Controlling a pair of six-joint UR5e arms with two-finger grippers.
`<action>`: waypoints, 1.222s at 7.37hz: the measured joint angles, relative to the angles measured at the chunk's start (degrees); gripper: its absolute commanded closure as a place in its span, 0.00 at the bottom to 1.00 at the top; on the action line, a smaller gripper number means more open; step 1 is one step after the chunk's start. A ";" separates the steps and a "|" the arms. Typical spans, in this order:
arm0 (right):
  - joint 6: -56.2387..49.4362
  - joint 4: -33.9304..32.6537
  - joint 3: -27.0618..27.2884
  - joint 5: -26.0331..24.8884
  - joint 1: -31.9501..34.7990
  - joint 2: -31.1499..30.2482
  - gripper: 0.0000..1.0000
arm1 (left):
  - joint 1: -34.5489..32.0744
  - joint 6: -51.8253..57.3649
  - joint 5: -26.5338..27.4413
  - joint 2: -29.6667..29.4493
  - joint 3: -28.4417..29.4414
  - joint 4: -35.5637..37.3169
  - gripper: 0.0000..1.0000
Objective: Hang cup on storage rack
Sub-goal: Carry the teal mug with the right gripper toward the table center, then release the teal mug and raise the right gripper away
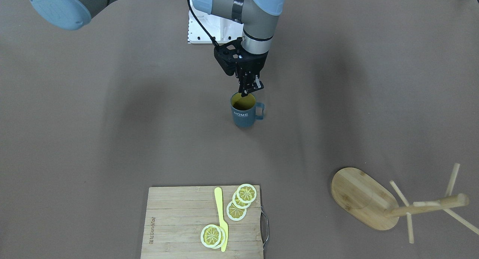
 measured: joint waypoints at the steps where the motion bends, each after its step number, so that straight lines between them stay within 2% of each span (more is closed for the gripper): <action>1: -0.19 0.09 0.03 0.11 -0.58 -0.14 0.38 | -0.03 0.00 0.02 -0.07 0.01 -0.03 0.01; 2: -1.72 0.11 0.44 0.50 -0.70 -0.17 0.00 | -0.06 0.00 0.05 -0.16 0.00 -0.04 0.01; 5: -12.85 -0.22 5.67 2.55 2.47 -2.97 0.00 | -0.06 -1.56 -0.06 -0.20 -0.38 -0.19 0.01; 6: -18.22 -0.18 9.22 3.34 4.37 -6.49 0.00 | 0.00 -3.73 -0.18 -0.16 -0.53 -1.50 0.01; 8: -31.96 0.24 16.72 6.19 9.42 -15.38 0.00 | 0.79 -6.55 -0.38 0.28 -0.40 -8.60 0.01; 9: -39.19 0.72 18.47 8.05 12.32 -18.62 0.00 | 2.34 -7.08 -0.76 0.34 -0.46 -12.31 0.01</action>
